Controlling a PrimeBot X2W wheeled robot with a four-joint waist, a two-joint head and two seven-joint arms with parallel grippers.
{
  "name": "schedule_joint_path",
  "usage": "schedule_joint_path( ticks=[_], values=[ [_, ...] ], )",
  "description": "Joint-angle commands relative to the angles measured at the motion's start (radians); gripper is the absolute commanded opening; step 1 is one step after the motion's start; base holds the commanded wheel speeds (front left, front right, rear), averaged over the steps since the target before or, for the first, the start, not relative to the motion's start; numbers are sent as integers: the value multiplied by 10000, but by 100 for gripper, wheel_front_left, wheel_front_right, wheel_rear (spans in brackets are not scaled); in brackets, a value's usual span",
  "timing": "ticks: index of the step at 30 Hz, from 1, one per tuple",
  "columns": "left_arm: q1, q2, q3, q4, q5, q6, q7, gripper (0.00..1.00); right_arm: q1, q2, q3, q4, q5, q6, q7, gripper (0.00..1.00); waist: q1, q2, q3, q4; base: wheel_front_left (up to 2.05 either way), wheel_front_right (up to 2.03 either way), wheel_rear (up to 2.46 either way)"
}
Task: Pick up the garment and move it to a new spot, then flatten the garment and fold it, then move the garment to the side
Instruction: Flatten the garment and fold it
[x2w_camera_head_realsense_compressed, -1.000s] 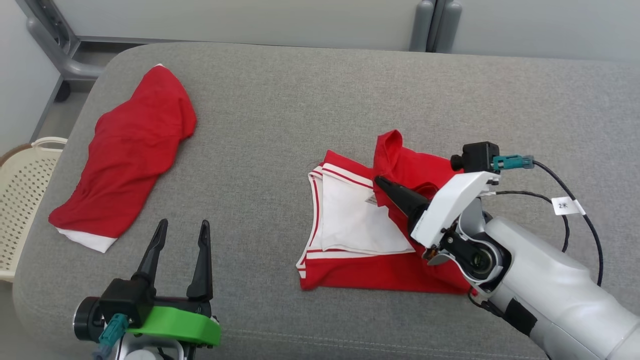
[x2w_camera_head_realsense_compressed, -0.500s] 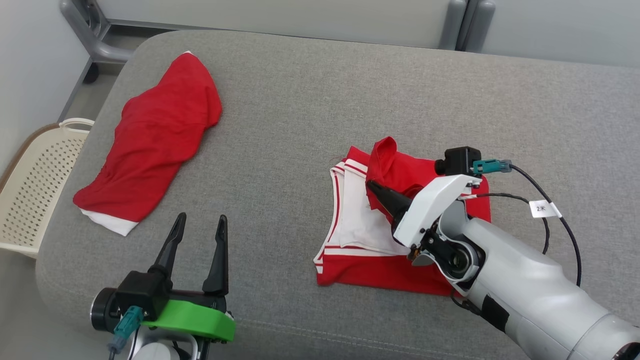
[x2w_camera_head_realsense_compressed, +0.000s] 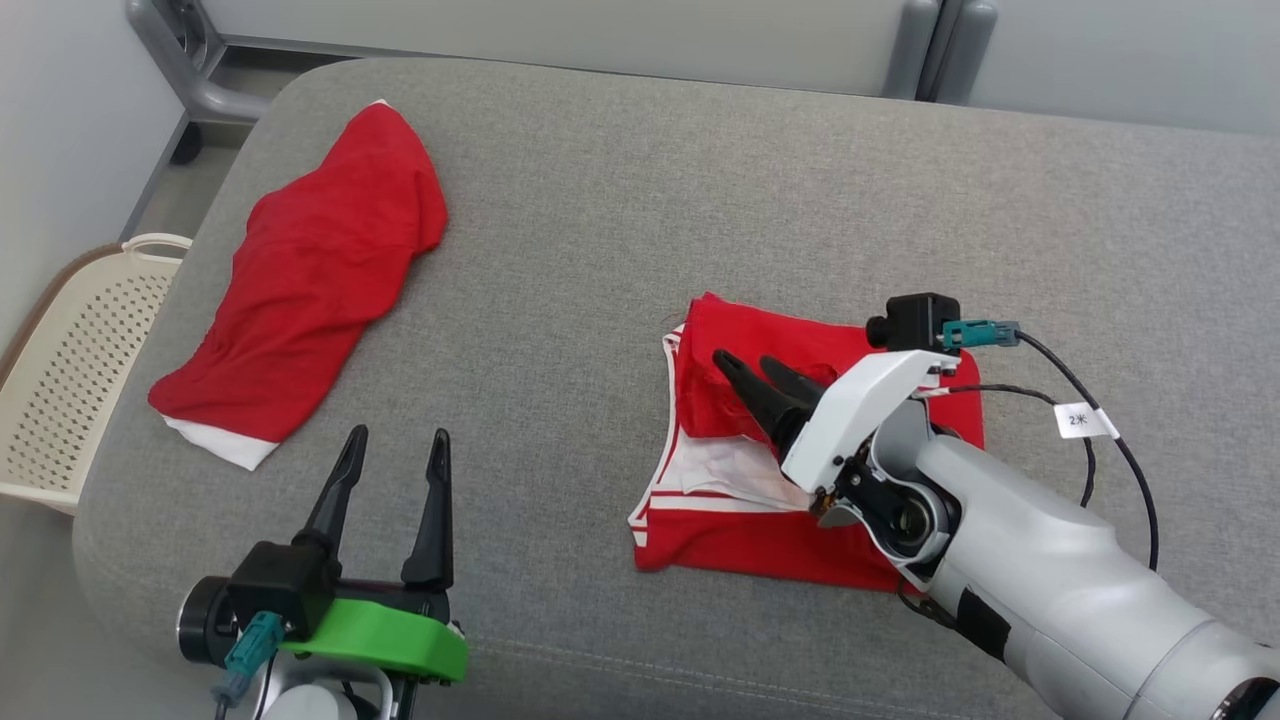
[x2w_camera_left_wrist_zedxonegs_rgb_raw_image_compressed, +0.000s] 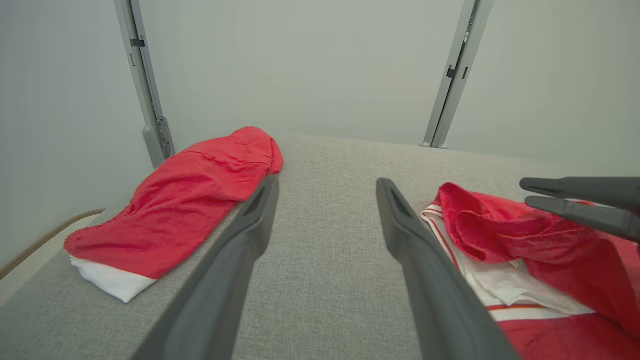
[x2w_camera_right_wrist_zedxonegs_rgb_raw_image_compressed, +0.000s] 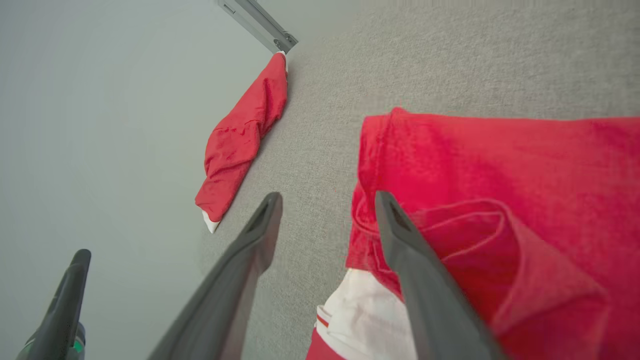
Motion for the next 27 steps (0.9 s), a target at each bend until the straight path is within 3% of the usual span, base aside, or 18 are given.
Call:
schedule_joint_path(
  ticks=[1,12,17,27],
  values=[
    [-98,8,39,-21,6,58,-25,100,-94,-69,12,-94,41,3,-82,100,0,0,-3,-34,0,0,0],
    [111,8,203,-112,201,23,-25,100,306,-1281,-101,-1555,-373,3,-1616,100,0,0,-114,-384,0,0,0],
    [199,8,279,-209,257,11,-25,100,648,-1990,-364,-1985,-1165,2,-1899,100,0,0,-177,-545,0,0,0],
    [326,8,427,-349,329,43,-25,100,2225,-2360,-2635,-2299,-3734,2,-1922,100,0,0,-234,-826,0,0,0]
  ],
)
